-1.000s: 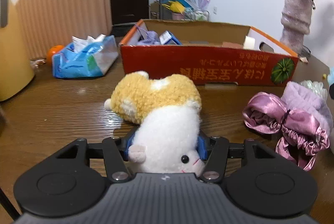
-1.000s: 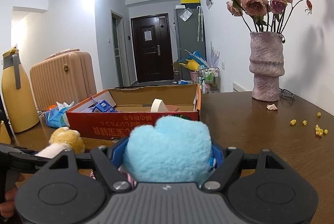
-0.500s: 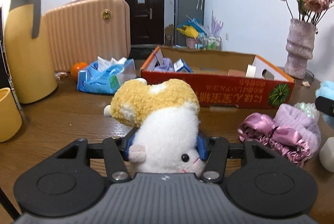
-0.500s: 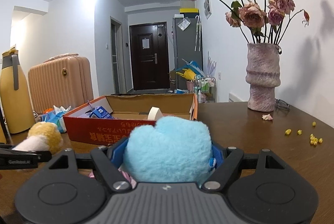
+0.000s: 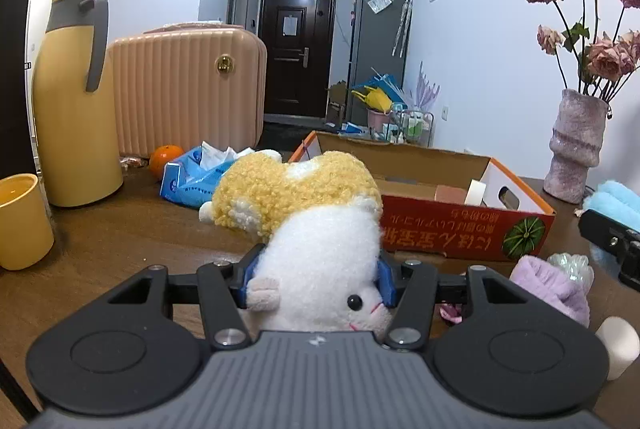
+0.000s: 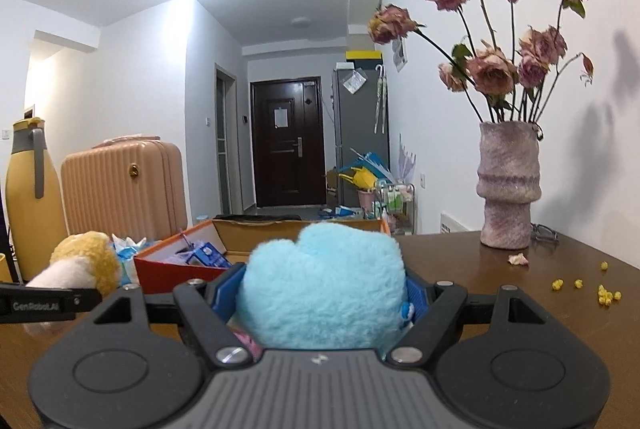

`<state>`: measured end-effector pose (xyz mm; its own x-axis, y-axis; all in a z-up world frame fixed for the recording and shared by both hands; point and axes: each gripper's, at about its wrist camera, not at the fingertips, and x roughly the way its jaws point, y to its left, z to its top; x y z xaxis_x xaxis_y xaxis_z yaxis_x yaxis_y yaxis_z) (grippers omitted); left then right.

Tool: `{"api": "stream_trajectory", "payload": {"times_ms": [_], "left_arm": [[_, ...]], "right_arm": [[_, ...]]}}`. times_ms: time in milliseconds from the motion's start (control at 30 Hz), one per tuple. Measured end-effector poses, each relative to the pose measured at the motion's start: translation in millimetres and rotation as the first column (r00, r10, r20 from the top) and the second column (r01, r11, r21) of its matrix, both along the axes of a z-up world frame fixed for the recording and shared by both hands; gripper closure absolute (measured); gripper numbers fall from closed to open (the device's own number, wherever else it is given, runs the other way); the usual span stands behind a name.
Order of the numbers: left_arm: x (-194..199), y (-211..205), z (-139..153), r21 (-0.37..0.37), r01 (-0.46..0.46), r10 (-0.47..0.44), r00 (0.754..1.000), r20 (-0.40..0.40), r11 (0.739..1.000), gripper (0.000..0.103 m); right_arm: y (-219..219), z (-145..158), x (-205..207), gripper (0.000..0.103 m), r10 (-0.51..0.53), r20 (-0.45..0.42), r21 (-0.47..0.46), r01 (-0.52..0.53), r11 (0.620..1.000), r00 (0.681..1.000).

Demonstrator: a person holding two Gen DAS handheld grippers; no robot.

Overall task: Organize soft objects
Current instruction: 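Carry the lamb plush and blue plush in both grippers over the cardboard box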

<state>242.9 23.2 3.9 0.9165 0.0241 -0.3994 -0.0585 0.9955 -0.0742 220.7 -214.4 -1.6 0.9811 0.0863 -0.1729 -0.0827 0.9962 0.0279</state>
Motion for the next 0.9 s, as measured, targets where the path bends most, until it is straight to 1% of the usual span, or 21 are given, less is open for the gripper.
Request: {"api": "stream_trajectory", "payload": {"times_ms": [200, 467, 767, 900], "left_arm": [[6, -3, 4, -0.003, -0.013, 0.013, 1.000, 0.019, 1.000, 0.047], [22, -4, 12, -0.024, -0.043, 0.044, 0.998, 0.047, 0.999, 0.047], [44, -6, 18, -0.041, -0.060, 0.063, 0.996, 0.070, 0.997, 0.047], [56, -6, 18, -0.052, -0.064, 0.068, 0.995, 0.068, 0.997, 0.047]], "right_arm": [[10, 4, 4, 0.026, -0.003, 0.028, 0.010, 0.002, 1.000, 1.000], [16, 10, 20, 0.026, -0.015, 0.043, 0.021, 0.014, 1.000, 0.999], [22, 13, 47, 0.026, -0.019, 0.046, 0.006, 0.019, 1.000, 0.999], [24, 14, 57, 0.026, -0.019, 0.049, -0.003, 0.019, 1.000, 0.999]]}}
